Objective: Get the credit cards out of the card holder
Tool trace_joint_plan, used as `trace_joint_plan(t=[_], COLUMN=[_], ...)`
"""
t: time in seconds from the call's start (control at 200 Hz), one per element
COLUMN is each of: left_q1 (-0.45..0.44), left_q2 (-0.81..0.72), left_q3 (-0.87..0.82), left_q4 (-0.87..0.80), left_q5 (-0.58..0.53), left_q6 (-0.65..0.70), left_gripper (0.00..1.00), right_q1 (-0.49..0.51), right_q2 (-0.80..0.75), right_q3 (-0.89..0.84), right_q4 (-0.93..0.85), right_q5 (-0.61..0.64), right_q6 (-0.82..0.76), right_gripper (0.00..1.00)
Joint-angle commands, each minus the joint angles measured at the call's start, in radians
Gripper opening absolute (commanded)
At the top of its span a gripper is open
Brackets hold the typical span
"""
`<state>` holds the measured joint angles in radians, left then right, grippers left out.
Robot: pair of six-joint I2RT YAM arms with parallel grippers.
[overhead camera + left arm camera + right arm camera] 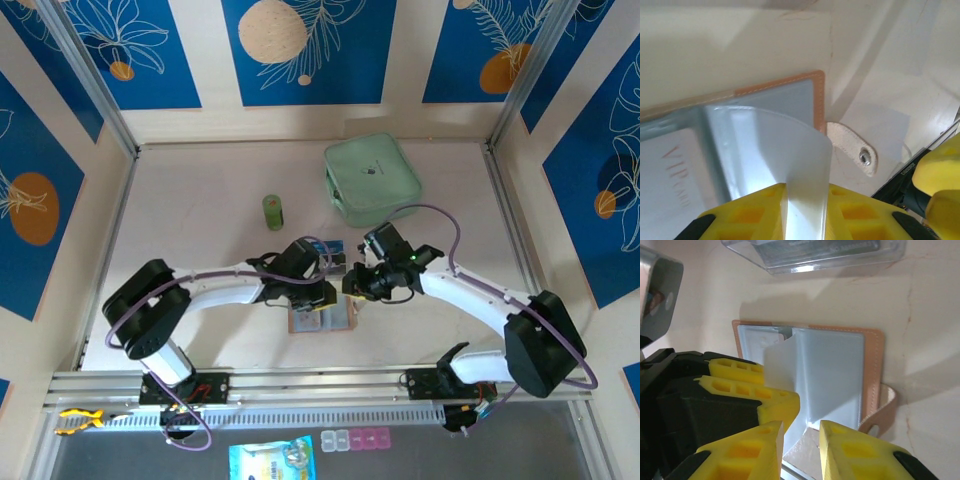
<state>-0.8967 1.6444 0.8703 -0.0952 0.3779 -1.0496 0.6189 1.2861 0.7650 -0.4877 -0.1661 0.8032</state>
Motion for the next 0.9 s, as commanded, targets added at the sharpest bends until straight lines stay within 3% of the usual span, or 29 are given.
trace_joint_plan(t=[0.0,0.285,0.605,0.895], left_q1=[-0.016,-0.018,0.021,0.074], left_q2=[0.041,0.043,-0.046,-0.147], left_q3=[0.056,0.091,0.01,-0.086], left_q4=[-0.015,-0.071,-0.083,-0.123], left_q5=[0.016,-0.004,-0.023,-0.049], left_q6=[-0.005,0.028,0.039,0.059], left_gripper=[0.27,0.31,0.32,0.26], right_q1=[-0.019,-0.031,-0.001,0.068], right_q2=[-0.034,-0.056,-0.01,0.093], right_q3=[-0.019,-0.044,-0.013,0.041], right_q4=[-0.03,-0.019,0.012,0.038], right_q5=[-0.034,-0.06,-0.077,-0.075], right_q6=[-0.024,-0.02,0.0,0.018], right_gripper=[0.27,0.27,0.27,0.26])
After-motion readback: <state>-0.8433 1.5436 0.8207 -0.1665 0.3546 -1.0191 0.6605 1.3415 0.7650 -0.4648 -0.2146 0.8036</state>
